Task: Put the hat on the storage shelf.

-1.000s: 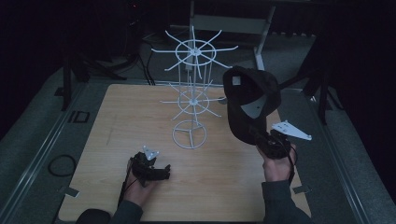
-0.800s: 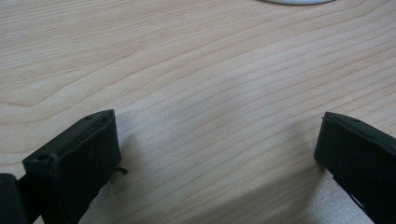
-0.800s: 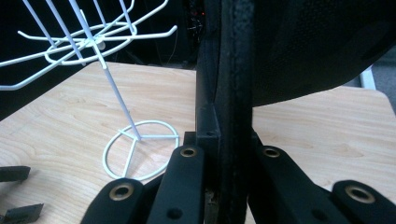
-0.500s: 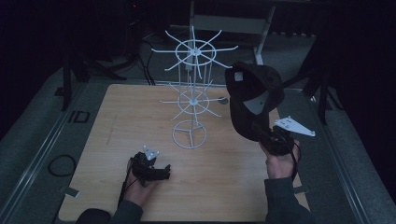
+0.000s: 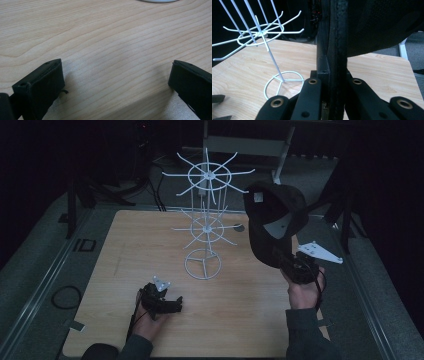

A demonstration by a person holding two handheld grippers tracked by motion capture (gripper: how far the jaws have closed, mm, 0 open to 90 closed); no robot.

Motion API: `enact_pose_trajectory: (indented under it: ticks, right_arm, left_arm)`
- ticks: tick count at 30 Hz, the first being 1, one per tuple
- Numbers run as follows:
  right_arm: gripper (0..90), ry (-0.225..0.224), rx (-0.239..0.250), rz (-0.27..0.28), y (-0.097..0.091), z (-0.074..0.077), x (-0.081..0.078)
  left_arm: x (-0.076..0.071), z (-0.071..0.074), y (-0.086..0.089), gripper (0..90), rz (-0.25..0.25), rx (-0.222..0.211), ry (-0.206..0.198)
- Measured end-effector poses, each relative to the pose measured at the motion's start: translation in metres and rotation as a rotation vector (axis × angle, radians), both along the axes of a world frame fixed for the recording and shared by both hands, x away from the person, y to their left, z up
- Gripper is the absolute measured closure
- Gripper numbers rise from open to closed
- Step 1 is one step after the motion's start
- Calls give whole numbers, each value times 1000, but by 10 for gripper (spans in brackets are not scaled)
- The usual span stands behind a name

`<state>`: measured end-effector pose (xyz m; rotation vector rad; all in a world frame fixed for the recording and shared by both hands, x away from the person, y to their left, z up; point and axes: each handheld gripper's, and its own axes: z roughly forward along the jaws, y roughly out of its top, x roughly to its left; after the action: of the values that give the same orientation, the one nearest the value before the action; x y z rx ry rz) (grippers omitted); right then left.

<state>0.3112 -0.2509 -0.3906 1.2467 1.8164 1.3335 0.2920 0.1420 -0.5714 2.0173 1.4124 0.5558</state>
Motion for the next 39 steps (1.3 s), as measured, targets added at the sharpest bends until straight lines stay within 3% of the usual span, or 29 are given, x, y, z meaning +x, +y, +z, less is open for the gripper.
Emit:
enact_pose_trajectory:
  ticks: [39]
  right_arm:
    - [864, -65, -5, -25, 3, 24, 5]
  left_arm:
    - [0, 0, -1, 2, 2, -4, -2]
